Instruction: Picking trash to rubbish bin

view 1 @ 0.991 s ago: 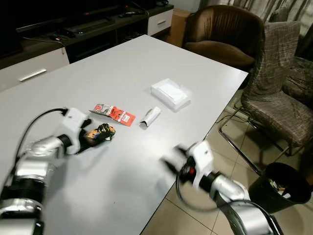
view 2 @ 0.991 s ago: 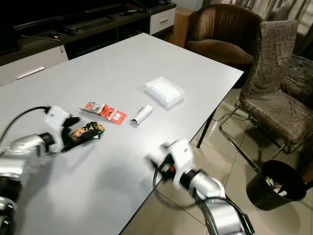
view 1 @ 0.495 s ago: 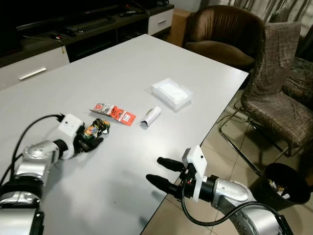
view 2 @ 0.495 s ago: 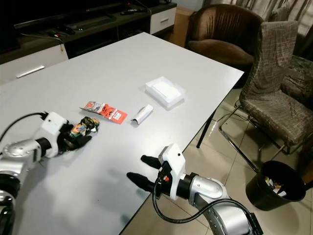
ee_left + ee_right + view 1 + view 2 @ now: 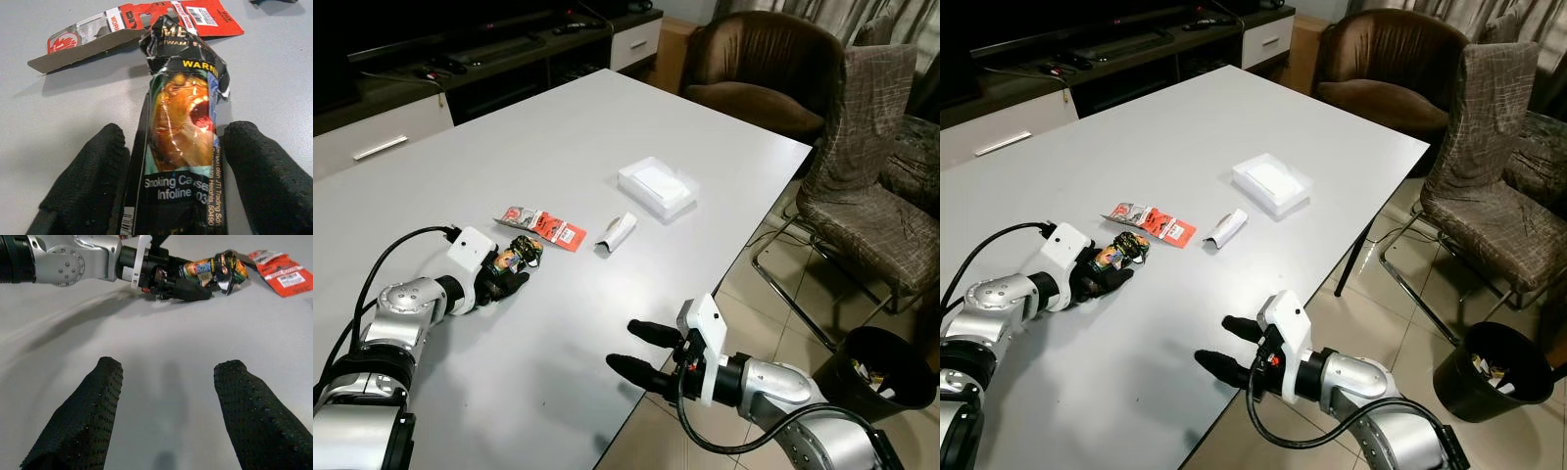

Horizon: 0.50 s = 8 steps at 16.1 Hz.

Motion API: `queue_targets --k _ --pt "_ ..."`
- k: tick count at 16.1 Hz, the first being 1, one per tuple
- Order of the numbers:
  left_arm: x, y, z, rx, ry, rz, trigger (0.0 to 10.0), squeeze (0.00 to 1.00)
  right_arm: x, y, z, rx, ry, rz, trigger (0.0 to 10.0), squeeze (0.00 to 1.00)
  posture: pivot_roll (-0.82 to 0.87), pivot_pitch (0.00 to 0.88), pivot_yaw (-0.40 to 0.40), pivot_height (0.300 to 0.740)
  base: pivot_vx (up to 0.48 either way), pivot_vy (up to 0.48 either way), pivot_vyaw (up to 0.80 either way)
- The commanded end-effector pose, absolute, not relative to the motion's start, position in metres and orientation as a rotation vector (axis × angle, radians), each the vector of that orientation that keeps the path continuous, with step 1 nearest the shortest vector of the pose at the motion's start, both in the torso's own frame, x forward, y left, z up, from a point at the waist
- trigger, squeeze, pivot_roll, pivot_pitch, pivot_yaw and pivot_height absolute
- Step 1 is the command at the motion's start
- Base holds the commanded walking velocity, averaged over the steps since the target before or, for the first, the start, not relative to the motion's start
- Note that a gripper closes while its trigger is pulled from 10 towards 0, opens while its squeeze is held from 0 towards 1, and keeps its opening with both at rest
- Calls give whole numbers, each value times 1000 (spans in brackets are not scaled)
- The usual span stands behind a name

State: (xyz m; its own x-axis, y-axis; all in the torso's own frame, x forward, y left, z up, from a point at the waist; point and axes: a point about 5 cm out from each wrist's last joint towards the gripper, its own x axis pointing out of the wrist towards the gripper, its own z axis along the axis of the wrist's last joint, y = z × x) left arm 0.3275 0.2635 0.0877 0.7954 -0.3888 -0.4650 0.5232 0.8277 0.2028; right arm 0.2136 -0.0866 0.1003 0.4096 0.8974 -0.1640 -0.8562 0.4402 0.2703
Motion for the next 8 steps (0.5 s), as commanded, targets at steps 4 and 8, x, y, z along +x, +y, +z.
queue_targets --k 4,8 --pt "321 261 77 298 471 -537 0 0 214 -86 103 145 301 1123 10000 0 -43 0 -63 740 0 0 0" --pt "319 259 74 262 469 -562 0 0 214 -85 103 149 304 1124 10000 0 -42 0 -62 740 0 0 0"
